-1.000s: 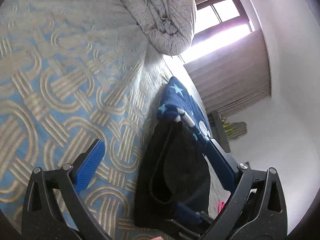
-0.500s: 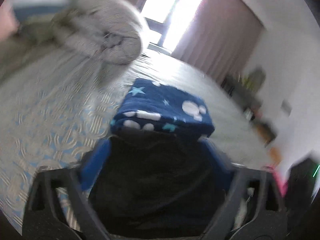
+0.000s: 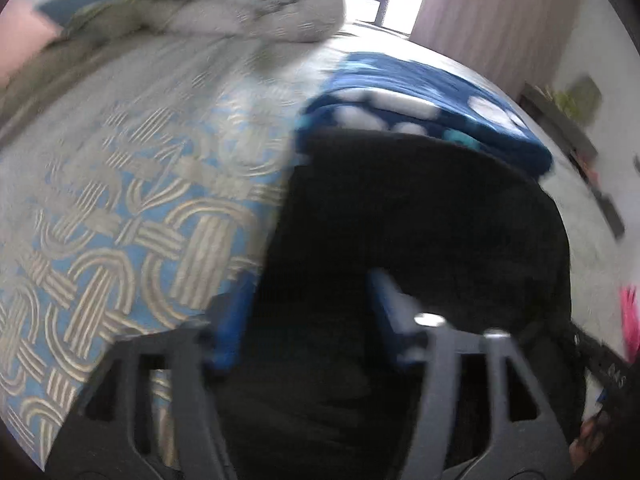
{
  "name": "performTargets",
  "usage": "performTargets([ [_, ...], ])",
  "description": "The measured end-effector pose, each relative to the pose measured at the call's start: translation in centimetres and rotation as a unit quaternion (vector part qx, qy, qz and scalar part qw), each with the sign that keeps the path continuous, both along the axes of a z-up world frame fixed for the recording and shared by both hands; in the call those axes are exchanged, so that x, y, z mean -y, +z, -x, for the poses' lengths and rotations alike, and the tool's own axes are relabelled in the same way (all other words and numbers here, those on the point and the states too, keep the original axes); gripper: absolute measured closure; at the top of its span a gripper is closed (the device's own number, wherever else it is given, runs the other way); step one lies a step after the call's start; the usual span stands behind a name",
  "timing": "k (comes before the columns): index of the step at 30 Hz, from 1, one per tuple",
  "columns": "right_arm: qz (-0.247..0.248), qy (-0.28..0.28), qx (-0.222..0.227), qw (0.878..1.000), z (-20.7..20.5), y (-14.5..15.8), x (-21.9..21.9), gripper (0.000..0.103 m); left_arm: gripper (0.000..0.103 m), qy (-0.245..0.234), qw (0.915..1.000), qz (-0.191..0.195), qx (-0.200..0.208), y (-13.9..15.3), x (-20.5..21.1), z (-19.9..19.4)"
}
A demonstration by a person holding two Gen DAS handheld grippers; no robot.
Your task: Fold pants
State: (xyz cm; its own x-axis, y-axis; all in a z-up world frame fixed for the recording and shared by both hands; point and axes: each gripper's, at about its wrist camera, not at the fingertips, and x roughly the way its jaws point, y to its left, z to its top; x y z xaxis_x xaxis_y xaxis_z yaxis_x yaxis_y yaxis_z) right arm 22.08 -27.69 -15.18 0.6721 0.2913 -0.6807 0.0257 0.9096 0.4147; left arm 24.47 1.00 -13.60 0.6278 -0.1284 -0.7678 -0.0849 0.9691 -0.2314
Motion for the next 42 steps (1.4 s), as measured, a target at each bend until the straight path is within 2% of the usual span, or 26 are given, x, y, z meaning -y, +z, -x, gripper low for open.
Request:
performTargets([
  [2, -0.037, -0.001, -0.005, 0.999, -0.2, -0.4, 1.1, 0.096, 0.022, 0.004, 0.9995, 0.031, -0.009, -0.7, -0.9, -0.4],
  [4, -0.044, -0.001, -0.003, 0.999, -0.2, -0.7, 1.3, 0.097, 0.022, 0.003, 1.0, 0.006, -0.003, -0.3, -0.3, -0.1],
  [6, -0.031, -0.001, -0.003, 1.0, -0.1, -0.4, 1.0, 0.097, 0.022, 0.003, 1.0, -0.009, -0.001, 0.0, 0.0, 0.0],
  [10, -0.03, 0.001, -0.007, 1.0, 0.0, 0.0, 0.9, 0.097, 0.023, 0.002, 0.9999, 0.012, -0.007, 0.4, -1.2, 1.4],
  [16, 0.0, 0.001, -0.01, 1.0, -0.1, 0.3, 0.1, 0.097, 0.022, -0.023, 0.9993, -0.028, 0.002, 0.9, -1.7, 4.5],
  [20, 0.004, 0.005, -0.017, 1.0, 0.1, 0.7, 0.2, 0.097, 0.022, -0.026, 0.9994, -0.024, 0.005, 1.8, -2.4, 4.9],
  [25, 0.004, 0.011, -0.026, 1.0, 3.0, 2.5, 0.9, 0.093, 0.025, -0.016, 0.9988, -0.037, 0.028, 3.8, -3.4, 6.3],
  [29, 0.034, 0.055, -0.042, 0.997, 5.3, 1.7, 0.5, 0.093, 0.023, -0.035, 0.9959, -0.083, -0.006, 2.5, -2.9, 5.7],
  [31, 0.067, 0.079, -0.033, 0.994, 6.1, 1.2, 0.4, 0.096, 0.023, -0.036, 0.9959, -0.082, -0.013, 1.9, -3.5, 5.9],
  [35, 0.029, 0.08, -0.051, 0.995, 7.2, 0.8, 2.1, 0.097, 0.016, -0.026, 0.996, -0.077, -0.037, 1.4, -5.1, 6.4],
  [39, 0.029, 0.078, -0.049, 0.995, 7.9, 0.7, 2.5, 0.099, 0.016, -0.043, 0.9932, -0.097, -0.049, 1.3, -5.1, 7.1],
  [42, 0.051, 0.071, -0.048, 0.995, 8.0, 0.9, 1.7, 0.099, 0.016, -0.047, 0.9916, -0.111, -0.046, 1.6, -4.7, 7.8],
])
